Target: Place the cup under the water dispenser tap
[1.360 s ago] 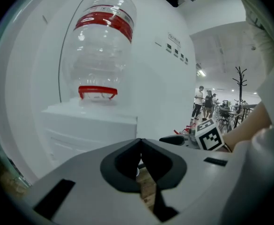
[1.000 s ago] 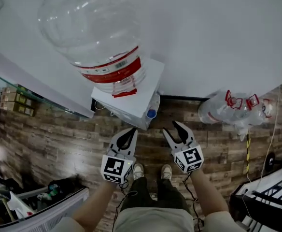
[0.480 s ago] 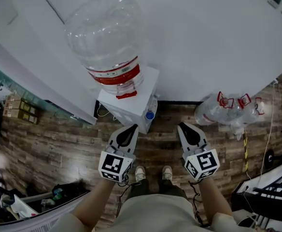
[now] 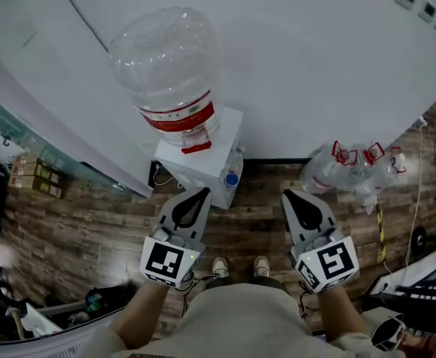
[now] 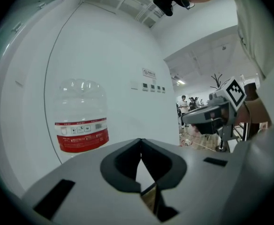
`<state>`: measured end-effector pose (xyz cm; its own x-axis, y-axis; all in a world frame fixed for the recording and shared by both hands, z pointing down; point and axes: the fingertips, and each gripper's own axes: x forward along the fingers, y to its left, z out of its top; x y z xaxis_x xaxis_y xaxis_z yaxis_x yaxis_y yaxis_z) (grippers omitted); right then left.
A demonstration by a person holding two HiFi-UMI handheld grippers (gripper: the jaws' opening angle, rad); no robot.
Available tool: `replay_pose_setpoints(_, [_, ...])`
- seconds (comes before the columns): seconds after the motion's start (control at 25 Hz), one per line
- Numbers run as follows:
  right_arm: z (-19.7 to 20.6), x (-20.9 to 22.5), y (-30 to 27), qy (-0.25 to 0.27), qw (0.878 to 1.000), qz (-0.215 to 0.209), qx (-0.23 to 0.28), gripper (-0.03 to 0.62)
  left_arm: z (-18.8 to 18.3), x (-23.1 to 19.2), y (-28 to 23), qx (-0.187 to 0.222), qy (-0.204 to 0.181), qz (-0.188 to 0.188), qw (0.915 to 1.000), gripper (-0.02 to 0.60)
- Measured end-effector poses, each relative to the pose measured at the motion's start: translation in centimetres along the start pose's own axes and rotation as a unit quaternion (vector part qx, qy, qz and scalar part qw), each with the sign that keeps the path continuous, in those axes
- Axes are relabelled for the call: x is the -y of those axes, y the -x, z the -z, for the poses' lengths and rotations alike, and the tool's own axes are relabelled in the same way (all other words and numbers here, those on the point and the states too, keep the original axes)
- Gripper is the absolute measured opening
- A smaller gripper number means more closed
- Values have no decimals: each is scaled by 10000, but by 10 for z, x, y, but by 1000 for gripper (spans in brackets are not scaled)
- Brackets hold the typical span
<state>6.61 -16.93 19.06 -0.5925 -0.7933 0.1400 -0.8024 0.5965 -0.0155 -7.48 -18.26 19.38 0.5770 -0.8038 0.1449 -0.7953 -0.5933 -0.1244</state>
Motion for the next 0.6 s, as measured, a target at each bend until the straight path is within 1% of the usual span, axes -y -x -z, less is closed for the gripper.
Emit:
replay_pose_setpoints(0.12, [-21, -11, 12, 27, 9996, -91, 260, 8, -18, 2, 8, 195, 29, -16, 9998, 6])
replay_pose_setpoints(0.2, [-30, -16, 16, 94, 9992, -125, 365, 8, -24, 1, 13, 252, 49, -54, 9997, 6])
replay_pose_setpoints(0.4, [-34, -20, 15, 164, 9991, -127, 362, 8, -27, 0, 17, 246, 80, -46, 9997, 6])
replay_pose_setpoints(0.52, [-32, -25, 16, 160, 9992, -157, 333, 8, -23, 1, 19, 166, 39, -51, 9998, 6])
replay_pose_setpoints(0.6, [-32, -28, 18, 134, 9992, -196, 336, 8, -23, 2, 21, 189, 28, -57, 9998, 6])
